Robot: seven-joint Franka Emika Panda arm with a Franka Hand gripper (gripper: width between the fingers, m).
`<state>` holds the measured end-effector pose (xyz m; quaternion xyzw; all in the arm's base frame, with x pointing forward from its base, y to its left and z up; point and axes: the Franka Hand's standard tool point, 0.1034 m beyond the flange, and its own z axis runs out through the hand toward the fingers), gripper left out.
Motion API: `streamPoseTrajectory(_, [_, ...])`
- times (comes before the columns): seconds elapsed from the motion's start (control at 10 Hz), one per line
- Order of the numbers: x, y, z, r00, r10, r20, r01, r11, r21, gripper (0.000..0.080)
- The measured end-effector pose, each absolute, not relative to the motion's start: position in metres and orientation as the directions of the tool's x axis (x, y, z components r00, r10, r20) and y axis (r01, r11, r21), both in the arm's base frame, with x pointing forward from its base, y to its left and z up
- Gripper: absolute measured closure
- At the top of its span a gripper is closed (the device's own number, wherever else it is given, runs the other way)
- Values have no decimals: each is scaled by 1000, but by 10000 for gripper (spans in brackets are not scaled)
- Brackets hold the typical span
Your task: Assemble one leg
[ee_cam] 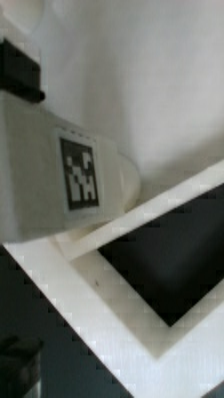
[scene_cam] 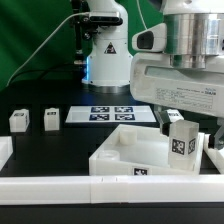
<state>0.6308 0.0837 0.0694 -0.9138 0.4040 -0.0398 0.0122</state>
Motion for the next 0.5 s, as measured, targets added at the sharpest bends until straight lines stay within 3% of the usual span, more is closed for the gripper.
streamPoseTrajectory(0.5, [631, 84, 69, 670, -739, 63, -737, -673, -54, 150])
